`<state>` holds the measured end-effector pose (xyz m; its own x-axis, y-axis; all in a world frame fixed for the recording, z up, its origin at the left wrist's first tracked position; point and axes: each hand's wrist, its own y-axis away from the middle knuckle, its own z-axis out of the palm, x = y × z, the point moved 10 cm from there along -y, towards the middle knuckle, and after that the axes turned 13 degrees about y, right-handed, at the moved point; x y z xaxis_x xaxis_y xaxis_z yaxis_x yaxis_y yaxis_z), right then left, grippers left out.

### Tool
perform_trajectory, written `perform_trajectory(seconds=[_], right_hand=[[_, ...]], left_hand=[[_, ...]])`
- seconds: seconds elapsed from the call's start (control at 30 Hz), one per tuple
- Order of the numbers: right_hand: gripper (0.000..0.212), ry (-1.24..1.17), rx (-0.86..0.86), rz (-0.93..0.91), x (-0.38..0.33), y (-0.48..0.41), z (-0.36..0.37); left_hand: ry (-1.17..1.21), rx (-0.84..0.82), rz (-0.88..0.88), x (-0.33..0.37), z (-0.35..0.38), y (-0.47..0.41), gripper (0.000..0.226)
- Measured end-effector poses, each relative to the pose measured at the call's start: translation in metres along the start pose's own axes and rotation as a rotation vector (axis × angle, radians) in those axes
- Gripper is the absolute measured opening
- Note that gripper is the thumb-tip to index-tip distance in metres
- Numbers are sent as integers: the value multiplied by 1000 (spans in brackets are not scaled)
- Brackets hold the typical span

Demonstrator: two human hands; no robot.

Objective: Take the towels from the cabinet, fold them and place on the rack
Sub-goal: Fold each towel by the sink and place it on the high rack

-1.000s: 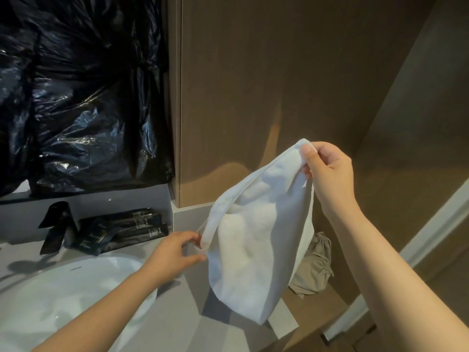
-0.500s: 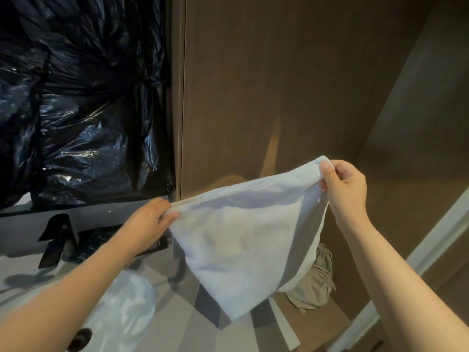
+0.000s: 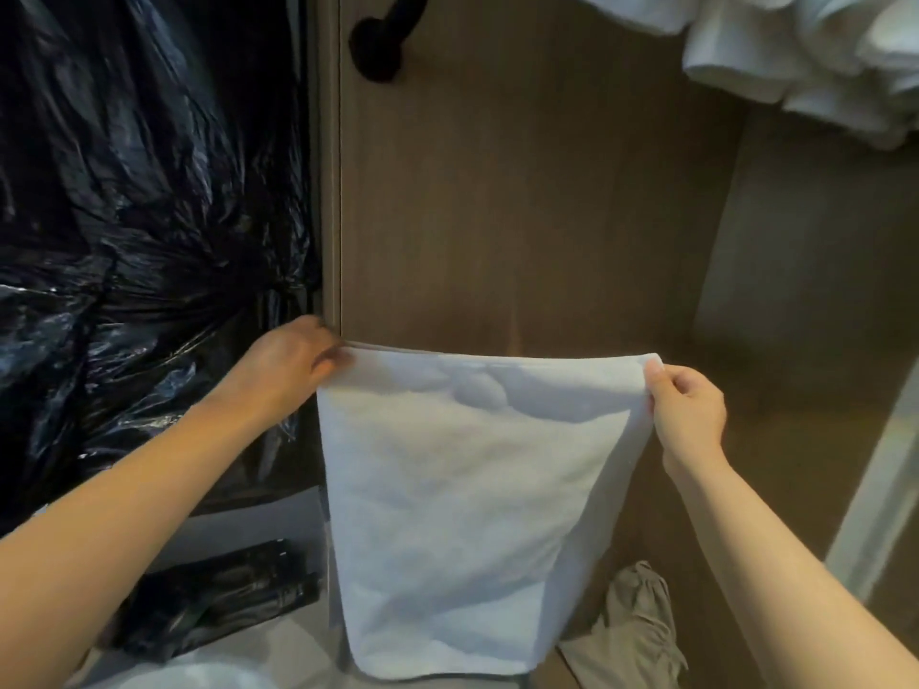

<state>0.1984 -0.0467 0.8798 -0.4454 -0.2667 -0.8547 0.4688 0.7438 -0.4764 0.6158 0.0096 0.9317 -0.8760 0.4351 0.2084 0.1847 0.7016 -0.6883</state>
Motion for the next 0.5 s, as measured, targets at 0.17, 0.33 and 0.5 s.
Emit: perform_trajectory(seconds=[0.17,0.33,0.5], right_hand=[[30,39,28,-34,-19,-19,-7],[31,91,75,-111,-21,-3,-7],[28,131,52,-140,-19,-2,-4]], left_hand=[[-20,145,19,13,-25,-16,16],[58,75,-260,-18,-3,-2,37],[-23,4,-266,-20,7,3,30]])
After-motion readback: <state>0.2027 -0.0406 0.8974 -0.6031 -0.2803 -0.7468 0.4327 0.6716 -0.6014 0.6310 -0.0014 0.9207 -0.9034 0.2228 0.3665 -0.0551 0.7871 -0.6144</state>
